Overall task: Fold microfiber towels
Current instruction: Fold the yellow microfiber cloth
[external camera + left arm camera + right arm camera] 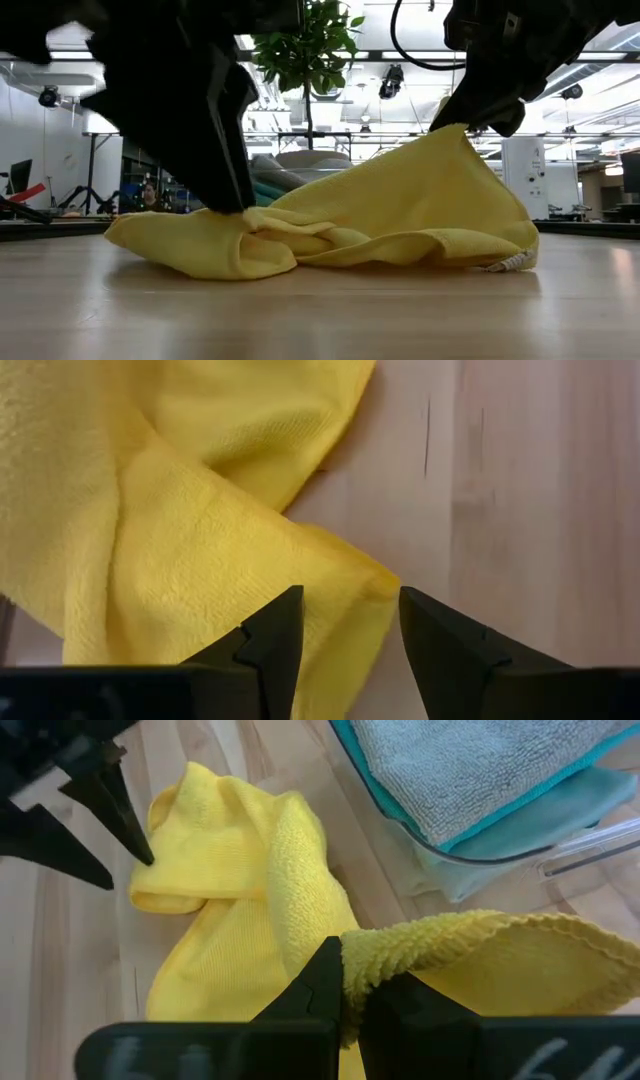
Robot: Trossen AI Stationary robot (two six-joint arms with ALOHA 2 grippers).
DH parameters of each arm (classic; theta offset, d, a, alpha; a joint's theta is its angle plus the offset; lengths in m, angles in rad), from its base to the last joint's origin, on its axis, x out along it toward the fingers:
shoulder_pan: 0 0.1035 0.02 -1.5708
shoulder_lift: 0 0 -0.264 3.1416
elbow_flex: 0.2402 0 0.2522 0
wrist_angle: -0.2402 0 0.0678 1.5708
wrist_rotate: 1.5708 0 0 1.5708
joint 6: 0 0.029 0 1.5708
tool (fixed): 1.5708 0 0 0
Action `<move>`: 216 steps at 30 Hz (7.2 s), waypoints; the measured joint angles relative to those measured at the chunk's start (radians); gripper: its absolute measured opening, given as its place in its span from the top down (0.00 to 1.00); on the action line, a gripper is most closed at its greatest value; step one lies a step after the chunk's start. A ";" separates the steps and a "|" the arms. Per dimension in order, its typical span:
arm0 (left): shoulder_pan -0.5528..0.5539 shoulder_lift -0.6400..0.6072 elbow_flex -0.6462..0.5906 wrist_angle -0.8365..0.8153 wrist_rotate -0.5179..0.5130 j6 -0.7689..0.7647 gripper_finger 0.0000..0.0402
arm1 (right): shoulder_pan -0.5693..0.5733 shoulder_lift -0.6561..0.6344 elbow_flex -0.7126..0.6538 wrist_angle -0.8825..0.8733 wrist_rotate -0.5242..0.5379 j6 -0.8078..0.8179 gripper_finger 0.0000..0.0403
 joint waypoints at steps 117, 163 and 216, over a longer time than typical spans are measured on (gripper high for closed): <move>0.040 -0.647 -0.125 0.173 -0.086 0.435 1.00 | 0.288 -0.369 0.421 -0.886 0.038 0.109 0.98; -0.079 -0.212 -0.192 0.359 -0.032 -0.087 1.00 | 0.714 0.267 0.089 -0.181 -0.219 0.285 0.60; -0.112 -0.220 -0.178 0.421 0.189 -0.299 1.00 | 0.738 0.000 0.231 -0.348 -0.097 0.198 0.98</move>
